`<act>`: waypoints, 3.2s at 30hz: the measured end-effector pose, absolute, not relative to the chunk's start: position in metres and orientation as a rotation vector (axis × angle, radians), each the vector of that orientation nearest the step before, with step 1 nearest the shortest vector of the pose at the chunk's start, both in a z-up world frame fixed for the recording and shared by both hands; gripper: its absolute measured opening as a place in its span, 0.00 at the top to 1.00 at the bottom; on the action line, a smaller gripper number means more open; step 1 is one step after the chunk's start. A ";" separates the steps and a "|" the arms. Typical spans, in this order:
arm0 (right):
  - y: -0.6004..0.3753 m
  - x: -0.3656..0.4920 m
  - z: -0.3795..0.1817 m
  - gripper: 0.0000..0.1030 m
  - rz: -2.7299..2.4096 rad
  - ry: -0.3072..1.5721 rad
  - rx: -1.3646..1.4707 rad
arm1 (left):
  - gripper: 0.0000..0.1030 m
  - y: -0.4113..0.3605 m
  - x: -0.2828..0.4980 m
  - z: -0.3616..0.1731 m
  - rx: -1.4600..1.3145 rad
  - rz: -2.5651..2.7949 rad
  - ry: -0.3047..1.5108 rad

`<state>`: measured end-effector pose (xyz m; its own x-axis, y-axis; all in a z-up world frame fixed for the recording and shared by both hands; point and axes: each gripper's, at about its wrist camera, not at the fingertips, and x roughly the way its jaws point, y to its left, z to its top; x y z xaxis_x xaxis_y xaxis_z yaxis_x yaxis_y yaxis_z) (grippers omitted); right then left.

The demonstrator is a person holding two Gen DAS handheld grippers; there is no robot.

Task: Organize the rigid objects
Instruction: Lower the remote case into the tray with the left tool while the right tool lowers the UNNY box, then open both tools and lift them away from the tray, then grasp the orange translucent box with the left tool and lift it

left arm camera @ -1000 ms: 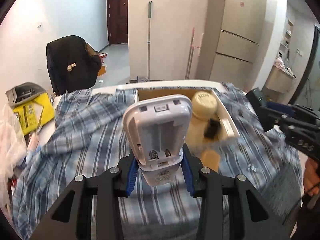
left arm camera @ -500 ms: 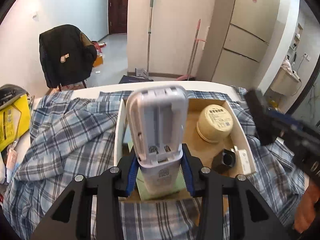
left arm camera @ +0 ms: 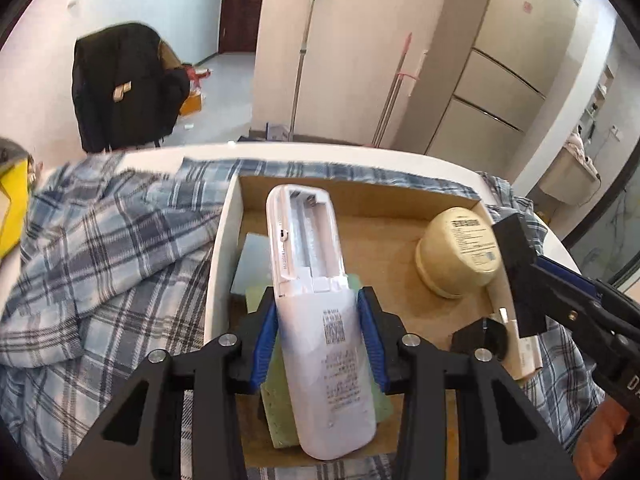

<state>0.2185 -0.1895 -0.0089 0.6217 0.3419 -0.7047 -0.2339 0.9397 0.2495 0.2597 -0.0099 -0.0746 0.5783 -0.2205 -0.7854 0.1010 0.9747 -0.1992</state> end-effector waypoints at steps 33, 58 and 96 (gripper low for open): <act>-0.189 0.240 -0.050 0.49 0.264 0.920 0.063 | 0.14 0.000 0.215 -0.040 -0.134 -0.184 0.576; -0.241 0.118 0.022 0.42 0.241 0.726 -0.053 | 0.14 -0.044 0.123 -0.024 -0.007 -0.321 0.813; -0.266 0.107 -0.032 0.42 0.291 0.810 -0.003 | 0.55 -0.119 0.156 -0.099 0.312 -0.489 1.015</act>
